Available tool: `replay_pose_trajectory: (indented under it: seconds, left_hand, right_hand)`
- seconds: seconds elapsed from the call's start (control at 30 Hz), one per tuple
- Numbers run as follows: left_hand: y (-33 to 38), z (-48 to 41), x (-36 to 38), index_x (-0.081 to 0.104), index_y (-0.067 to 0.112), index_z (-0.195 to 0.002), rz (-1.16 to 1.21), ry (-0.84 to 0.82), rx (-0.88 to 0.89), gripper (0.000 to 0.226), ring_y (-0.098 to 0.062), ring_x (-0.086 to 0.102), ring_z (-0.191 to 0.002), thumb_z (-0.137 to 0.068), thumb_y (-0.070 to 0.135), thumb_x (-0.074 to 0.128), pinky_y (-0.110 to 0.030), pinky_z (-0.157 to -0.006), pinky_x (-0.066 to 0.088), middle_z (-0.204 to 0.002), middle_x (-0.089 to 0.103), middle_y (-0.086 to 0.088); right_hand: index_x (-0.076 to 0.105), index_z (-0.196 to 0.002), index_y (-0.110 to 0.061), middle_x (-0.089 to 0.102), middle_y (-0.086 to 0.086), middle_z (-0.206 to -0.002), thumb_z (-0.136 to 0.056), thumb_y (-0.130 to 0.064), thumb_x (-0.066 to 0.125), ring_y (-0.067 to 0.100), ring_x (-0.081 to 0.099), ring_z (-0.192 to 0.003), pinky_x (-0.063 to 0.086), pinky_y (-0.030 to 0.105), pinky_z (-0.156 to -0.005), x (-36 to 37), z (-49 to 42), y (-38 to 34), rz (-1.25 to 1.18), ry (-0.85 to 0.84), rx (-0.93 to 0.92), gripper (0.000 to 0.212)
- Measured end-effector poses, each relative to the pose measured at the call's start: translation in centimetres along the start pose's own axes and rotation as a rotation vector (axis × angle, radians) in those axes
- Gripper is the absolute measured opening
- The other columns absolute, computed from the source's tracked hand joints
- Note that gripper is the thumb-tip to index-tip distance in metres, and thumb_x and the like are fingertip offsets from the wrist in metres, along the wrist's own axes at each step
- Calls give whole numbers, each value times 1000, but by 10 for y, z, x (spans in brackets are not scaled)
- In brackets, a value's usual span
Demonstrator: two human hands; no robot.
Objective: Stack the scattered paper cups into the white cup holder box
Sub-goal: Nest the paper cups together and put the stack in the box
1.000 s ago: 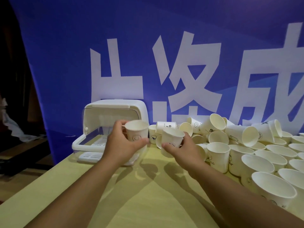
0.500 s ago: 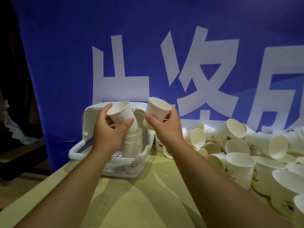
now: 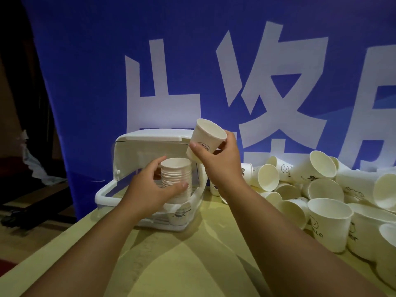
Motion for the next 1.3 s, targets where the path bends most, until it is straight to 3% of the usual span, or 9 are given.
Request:
replay_pose_trajectory:
  seconds: [0.23,0.4,0.5,0.67,0.77,0.93,1.13,1.23,1.3]
  left_hand:
    - [-8,6,2,38,53,-147,-20,-48,-6,87,-8,64,-117,-74,53,86,-48,-101,56,-130,66,17]
    - [-6,9,1,36,56,-142,-36,-46,11,83,-7,64,-113,-76,47,86,-38,-95,57,-124,64,21]
    - [-5,11,0,36,54,-142,-59,-42,25,83,-5,64,-113,-76,46,87,-34,-94,56,-123,63,23]
    - [-5,12,-2,39,45,-145,-90,-21,14,87,-6,66,-109,-73,51,88,-37,-93,58,-122,65,21]
    - [-6,13,-2,45,42,-139,-91,-34,-2,77,-4,68,-104,-75,49,87,-38,-92,59,-118,66,22]
    - [-8,10,-5,53,41,-134,-113,-33,3,68,-5,67,-106,-76,49,87,-39,-93,58,-118,68,20]
    - [-10,9,-8,51,43,-134,-94,-43,4,63,-4,66,-106,-80,46,84,-34,-92,57,-118,67,19]
    - [-17,6,-15,49,38,-142,-100,-43,-8,68,-5,65,-109,-83,42,83,-38,-94,58,-126,65,17]
    - [-24,3,-23,49,39,-140,-98,-28,-33,67,-6,65,-109,-83,41,84,-41,-96,57,-127,64,16]
  right_hand:
    - [37,-140,-42,57,-13,-124,-80,-35,84,8,60,-108,60,31,-88,23,7,-5,12,-144,-37,77]
    - [39,-139,-43,60,-12,-125,-78,-35,87,11,63,-111,59,39,-93,36,10,-1,122,-211,-60,78]
    - [35,-145,-45,57,-12,-132,-80,-45,83,10,59,-116,56,39,-98,42,16,0,191,-275,-43,81]
    - [50,-142,-36,63,-9,-124,-99,-53,54,9,61,-110,53,39,-99,36,17,1,216,-214,19,46]
    - [59,-139,-27,67,-7,-116,-99,-47,57,8,61,-102,51,34,-97,39,19,15,377,-254,41,44]
    - [61,-138,-28,72,-4,-115,-97,-47,58,12,66,-104,54,40,-98,43,22,26,396,-283,58,45]
    - [38,-150,-42,69,2,-120,-100,-54,50,19,65,-107,52,46,-99,58,33,33,516,-439,18,53]
    - [20,-158,-40,65,2,-126,-103,-42,51,19,63,-110,51,43,-100,68,42,36,524,-548,16,63]
    - [18,-157,-41,62,-3,-122,-100,-25,57,17,64,-106,54,38,-95,74,46,37,510,-585,38,70]
Point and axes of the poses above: each hand's wrist, its own z-axis away from the middle knuckle, its own x-axis out of the palm, y = z × x, the point moved 10 cm from there along -z, towards the middle knuckle
